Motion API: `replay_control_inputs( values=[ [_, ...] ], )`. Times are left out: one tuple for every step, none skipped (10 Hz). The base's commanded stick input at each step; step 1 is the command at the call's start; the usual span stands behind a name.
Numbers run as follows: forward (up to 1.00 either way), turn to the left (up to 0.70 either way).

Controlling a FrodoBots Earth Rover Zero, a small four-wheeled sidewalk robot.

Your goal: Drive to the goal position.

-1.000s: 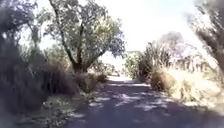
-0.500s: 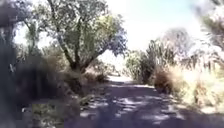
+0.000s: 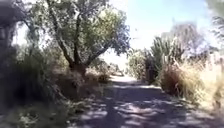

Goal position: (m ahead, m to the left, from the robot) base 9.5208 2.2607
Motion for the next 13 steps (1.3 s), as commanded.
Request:
replay_control_inputs(
  values=[
    [1.00,-0.02],
    [1.00,-0.15],
    [1.00,-0.29],
    [1.00,-0.37],
    [1.00,-0.23],
    [1.00,-0.08],
    [1.00,-0.33],
    [1.00,-0.19],
    [1.00,-0.05],
    [1.00,0.00],
    [1.00,0.00],
    [1.00,0.00],
    [1.00,0.00]
  ],
)
